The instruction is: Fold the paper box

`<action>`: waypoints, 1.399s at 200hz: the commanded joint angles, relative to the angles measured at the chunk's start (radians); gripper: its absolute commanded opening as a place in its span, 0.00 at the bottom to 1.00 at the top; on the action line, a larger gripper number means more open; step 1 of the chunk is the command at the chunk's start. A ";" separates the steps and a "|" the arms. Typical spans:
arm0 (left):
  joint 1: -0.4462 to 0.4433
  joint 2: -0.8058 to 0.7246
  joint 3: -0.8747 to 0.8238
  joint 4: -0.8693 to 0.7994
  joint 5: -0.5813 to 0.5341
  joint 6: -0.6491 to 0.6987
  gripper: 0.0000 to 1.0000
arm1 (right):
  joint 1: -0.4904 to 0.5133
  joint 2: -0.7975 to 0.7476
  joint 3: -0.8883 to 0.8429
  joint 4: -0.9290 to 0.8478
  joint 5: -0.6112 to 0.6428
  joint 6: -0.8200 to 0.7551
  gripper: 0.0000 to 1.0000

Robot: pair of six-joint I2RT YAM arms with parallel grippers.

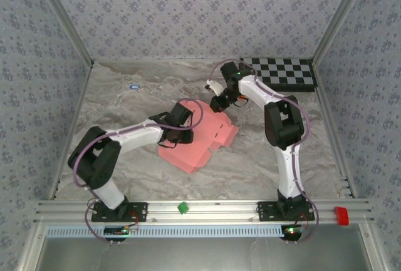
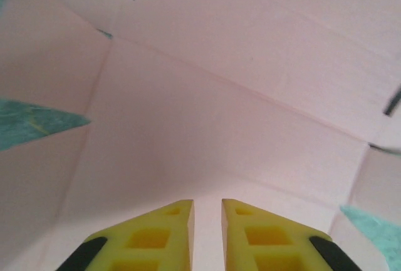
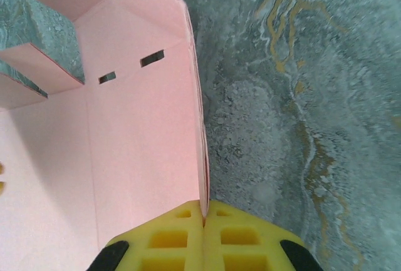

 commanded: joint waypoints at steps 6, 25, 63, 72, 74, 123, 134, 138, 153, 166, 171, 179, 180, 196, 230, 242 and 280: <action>0.007 -0.101 -0.071 -0.034 -0.062 -0.013 0.23 | 0.010 -0.080 -0.050 0.071 0.066 -0.062 0.00; 0.036 -0.134 -0.150 -0.004 -0.040 -0.035 0.23 | 0.023 -0.129 -0.116 0.155 0.105 -0.111 0.00; 0.079 -0.151 -0.262 0.090 0.034 -0.078 0.10 | 0.062 -0.231 -0.259 0.356 0.234 -0.185 0.00; 0.081 -0.145 -0.273 0.107 0.045 -0.081 0.06 | 0.070 -0.248 -0.277 0.392 0.263 -0.189 0.00; 0.081 -0.144 -0.275 0.110 0.046 -0.081 0.06 | 0.071 -0.250 -0.279 0.398 0.270 -0.190 0.00; 0.085 -0.071 -0.266 0.134 0.061 -0.084 0.00 | 0.104 -0.324 -0.349 0.526 0.359 -0.233 0.00; 0.085 -0.060 -0.270 0.144 0.059 -0.093 0.00 | 0.114 -0.337 -0.366 0.556 0.384 -0.252 0.00; 0.085 -0.058 -0.270 0.148 0.060 -0.096 0.00 | 0.117 -0.341 -0.372 0.566 0.391 -0.260 0.00; 0.084 -0.050 -0.272 0.168 0.062 -0.112 0.00 | 0.128 -0.357 -0.403 0.606 0.414 -0.290 0.00; 0.084 -0.042 -0.270 0.187 0.068 -0.126 0.00 | 0.139 -0.371 -0.433 0.648 0.432 -0.316 0.00; 0.086 -0.041 -0.269 0.195 0.070 -0.133 0.00 | 0.145 -0.375 -0.446 0.663 0.442 -0.327 0.00; 0.085 -0.036 -0.270 0.210 0.076 -0.142 0.00 | 0.153 -0.382 -0.468 0.699 0.462 -0.344 0.00; 0.085 -0.035 -0.271 0.212 0.077 -0.143 0.00 | 0.156 -0.383 -0.471 0.704 0.465 -0.346 0.00; 0.084 -0.027 -0.266 0.230 0.082 -0.163 0.00 | 0.181 -0.395 -0.513 0.780 0.534 -0.370 0.00; 0.084 -0.015 -0.269 0.279 0.086 -0.210 0.00 | 0.224 -0.417 -0.582 0.921 0.601 -0.438 0.00; 0.084 -0.012 -0.270 0.293 0.090 -0.224 0.00 | 0.237 -0.422 -0.643 0.976 0.617 -0.475 0.00; 0.083 0.005 -0.268 0.327 0.092 -0.259 0.00 | 0.268 -0.425 -0.717 1.092 0.641 -0.567 0.00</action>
